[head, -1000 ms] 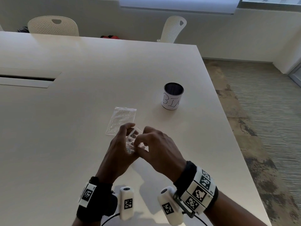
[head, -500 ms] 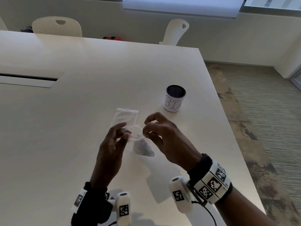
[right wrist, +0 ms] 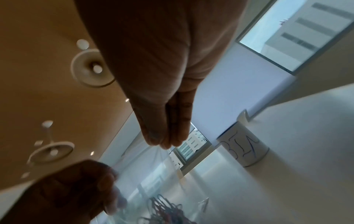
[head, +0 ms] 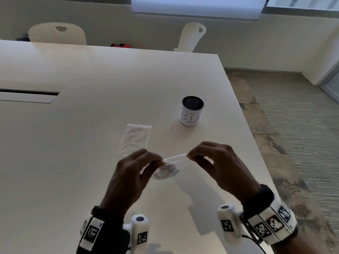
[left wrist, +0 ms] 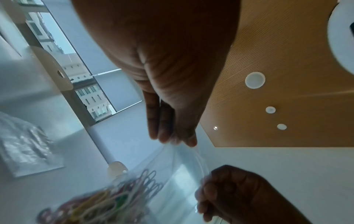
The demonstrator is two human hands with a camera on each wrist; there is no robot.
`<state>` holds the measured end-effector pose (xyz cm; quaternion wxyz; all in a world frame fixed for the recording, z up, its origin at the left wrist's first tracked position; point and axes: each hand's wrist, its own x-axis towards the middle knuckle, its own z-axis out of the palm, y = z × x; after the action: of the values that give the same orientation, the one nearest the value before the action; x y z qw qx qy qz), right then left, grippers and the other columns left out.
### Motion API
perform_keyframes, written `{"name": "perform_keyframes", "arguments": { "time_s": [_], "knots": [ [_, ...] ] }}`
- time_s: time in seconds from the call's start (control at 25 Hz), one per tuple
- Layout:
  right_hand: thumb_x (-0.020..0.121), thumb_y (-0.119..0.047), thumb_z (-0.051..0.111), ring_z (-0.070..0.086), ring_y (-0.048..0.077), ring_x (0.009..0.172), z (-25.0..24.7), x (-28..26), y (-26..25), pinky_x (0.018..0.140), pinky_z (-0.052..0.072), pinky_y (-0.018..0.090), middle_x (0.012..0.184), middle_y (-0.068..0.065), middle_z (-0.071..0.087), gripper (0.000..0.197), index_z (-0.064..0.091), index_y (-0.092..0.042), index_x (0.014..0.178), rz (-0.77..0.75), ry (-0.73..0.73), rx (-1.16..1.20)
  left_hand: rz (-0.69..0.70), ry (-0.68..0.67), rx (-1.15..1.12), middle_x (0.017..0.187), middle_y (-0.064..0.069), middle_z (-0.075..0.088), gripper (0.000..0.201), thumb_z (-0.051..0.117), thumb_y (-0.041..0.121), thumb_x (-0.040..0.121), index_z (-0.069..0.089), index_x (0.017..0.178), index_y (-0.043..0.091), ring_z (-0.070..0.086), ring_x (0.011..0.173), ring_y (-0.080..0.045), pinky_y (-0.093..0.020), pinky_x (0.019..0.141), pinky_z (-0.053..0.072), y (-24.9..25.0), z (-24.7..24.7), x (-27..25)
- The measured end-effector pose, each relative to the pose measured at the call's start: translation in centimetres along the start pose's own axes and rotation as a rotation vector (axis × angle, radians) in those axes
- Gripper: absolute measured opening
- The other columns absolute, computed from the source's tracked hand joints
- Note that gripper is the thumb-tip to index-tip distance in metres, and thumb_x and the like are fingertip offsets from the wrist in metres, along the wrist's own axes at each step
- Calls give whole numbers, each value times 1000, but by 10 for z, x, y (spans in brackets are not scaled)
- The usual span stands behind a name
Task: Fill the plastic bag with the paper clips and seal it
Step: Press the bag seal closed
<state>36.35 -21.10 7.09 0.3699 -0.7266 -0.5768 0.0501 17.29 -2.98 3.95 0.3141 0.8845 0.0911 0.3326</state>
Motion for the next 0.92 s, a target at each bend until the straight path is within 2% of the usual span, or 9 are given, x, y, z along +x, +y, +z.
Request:
{"name": "perform_keyframes", "arguments": {
  "time_s": [0.12,0.24,0.32,0.44,0.6,0.76,0.92],
  "knots": [
    [92,-7,75,74,13,87,-9,-16,4,83,59,24,91,-6,77,8,77,-14,97,147,37,221,-119,-85,-193,93,11,72,3,73,16,95,74,92,17,72,91,-11,-25,81,56,6,6,6],
    [89,-9,79,76,13,86,-4,-22,14,86,61,25,88,-1,78,18,70,-16,102,310,71,310,-295,-200,-379,100,3,76,5,67,17,98,68,95,14,75,98,-16,-35,93,60,0,30,7],
    [86,-10,82,77,10,83,1,-25,20,86,61,25,86,-2,79,24,68,-16,104,360,94,302,-377,-251,-450,99,0,78,12,73,22,95,66,102,15,77,96,-15,-39,92,61,-2,45,7],
    [85,-11,83,77,10,84,2,-29,25,87,62,27,87,-2,79,23,71,-15,104,379,102,323,-430,-267,-493,104,4,79,33,86,29,82,72,111,21,77,96,-15,-37,90,62,2,57,11],
    [85,-14,83,75,15,84,7,-30,28,86,62,36,90,0,78,20,76,-16,103,388,63,339,-421,-187,-451,95,3,78,18,87,23,83,80,99,22,77,90,-15,-41,85,62,2,69,19],
    [88,-17,81,75,21,81,19,-29,33,82,60,45,86,-1,79,8,79,-18,96,387,83,342,-486,-172,-503,91,-1,80,14,87,18,81,82,94,18,78,86,-13,-29,80,61,2,71,22],
    [88,-22,80,75,20,81,23,-27,35,82,61,45,85,-1,79,8,80,-17,94,387,89,380,-515,-154,-561,91,-3,81,13,86,13,82,82,94,13,79,88,-14,-22,80,59,4,71,22]
  ]
}}
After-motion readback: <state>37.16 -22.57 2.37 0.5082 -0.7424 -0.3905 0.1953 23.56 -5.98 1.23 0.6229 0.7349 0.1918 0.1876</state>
